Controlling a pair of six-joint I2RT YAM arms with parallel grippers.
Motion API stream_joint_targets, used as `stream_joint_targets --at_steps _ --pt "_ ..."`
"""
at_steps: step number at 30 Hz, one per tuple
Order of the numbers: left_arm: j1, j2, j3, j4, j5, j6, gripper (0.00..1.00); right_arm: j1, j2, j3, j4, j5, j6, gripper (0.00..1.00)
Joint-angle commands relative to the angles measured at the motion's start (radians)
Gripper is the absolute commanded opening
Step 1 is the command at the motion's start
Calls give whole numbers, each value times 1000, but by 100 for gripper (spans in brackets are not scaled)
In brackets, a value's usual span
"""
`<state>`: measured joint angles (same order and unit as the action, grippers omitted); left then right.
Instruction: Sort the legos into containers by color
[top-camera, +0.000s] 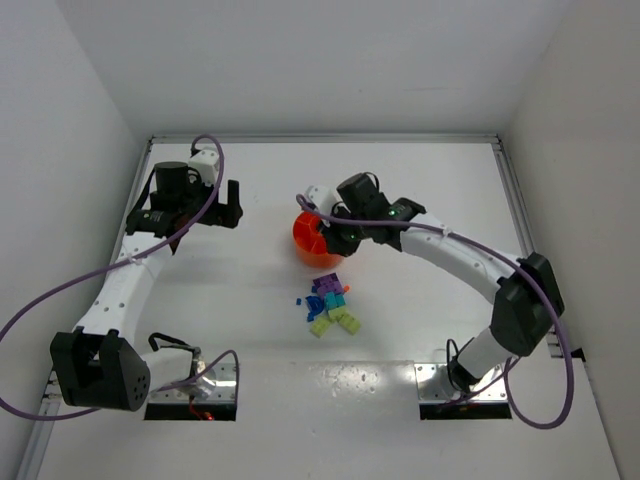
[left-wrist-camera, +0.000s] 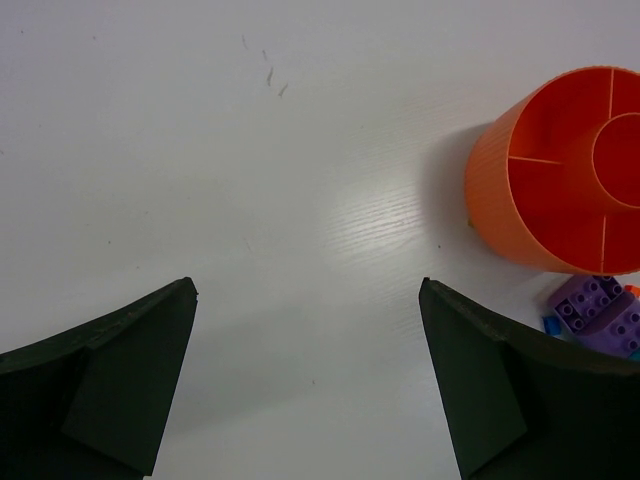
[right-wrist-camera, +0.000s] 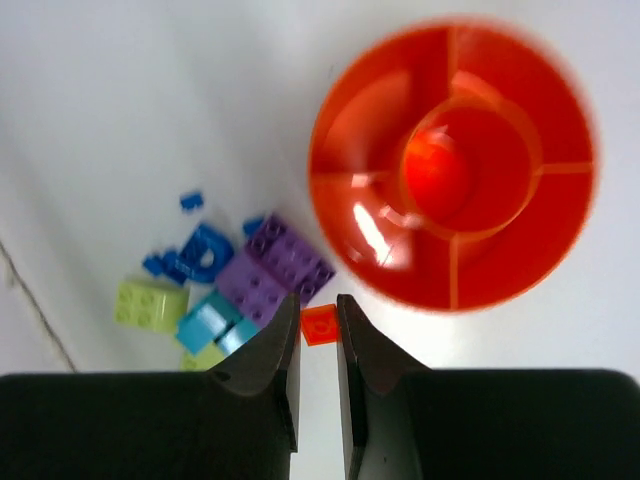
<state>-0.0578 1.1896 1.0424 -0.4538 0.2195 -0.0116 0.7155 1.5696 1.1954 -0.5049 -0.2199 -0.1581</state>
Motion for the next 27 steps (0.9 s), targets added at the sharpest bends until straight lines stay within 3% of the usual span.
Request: stream_joint_targets --at_steps 1,8,27 --pt "12 -2 33 38 17 4 100 -4 61 128 20 -10 46 7" --pt "12 -24 1 38 7 13 100 -13 182 266 40 40 57 7" --pt "12 -33 -36 47 7 22 100 -31 291 339 65 120 39 7"
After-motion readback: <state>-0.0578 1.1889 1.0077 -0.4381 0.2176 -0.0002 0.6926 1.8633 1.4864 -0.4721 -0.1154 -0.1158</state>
